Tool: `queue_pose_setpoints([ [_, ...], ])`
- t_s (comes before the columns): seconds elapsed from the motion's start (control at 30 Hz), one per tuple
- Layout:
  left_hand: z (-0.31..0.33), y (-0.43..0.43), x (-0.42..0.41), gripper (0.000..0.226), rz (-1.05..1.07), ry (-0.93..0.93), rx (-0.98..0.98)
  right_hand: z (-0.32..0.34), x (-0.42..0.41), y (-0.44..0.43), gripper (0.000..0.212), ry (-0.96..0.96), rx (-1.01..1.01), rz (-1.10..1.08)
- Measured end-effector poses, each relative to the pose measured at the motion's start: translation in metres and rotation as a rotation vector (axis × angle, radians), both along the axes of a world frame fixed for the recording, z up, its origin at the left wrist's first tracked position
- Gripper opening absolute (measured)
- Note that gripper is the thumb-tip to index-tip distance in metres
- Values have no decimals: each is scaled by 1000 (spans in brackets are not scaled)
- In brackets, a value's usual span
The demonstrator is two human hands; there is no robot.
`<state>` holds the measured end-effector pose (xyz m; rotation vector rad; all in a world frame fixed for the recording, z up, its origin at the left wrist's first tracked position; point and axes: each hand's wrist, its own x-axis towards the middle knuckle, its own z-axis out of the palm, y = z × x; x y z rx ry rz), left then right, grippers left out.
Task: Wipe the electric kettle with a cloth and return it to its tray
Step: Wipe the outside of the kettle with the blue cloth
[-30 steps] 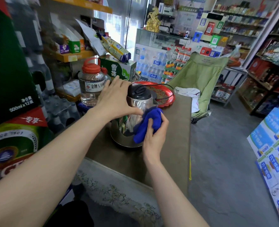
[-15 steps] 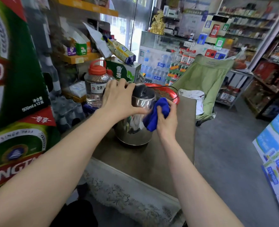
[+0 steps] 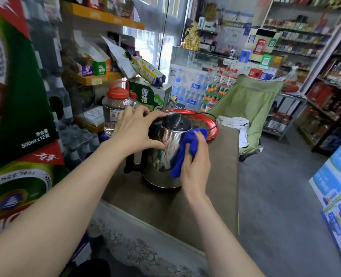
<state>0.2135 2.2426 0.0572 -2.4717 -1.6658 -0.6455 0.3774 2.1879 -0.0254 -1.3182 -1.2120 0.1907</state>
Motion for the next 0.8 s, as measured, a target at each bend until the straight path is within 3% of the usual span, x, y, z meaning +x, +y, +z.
queue_pose_setpoints([
  [0.07,-3,2,-1,87,-8,-32,-9,-11,-12,-13,47,-175,35,41],
  [0.13,-5,4,-1,87,-32,-92,-55,-14,-6,-11,47,-226,49,58],
  [0.27,-8,4,2,88,-71,-176,-99,0,8,11,38,88,7,-67],
  [0.43,-19,6,-2,86,-71,-212,-71,-16,-12,-3,57,-366,87,58],
  [0.57,-19,9,1,87,-59,-210,-87,-4,9,16,48,-102,50,-42],
  [0.7,-19,10,-2,87,-77,-224,-76,-9,-4,7,52,-494,147,42],
  [0.73,-20,10,-2,87,-81,-224,-71,-9,2,11,50,-494,155,56],
  [0.8,-19,10,-2,86,-88,-210,-64,-2,11,22,46,-265,113,19],
])
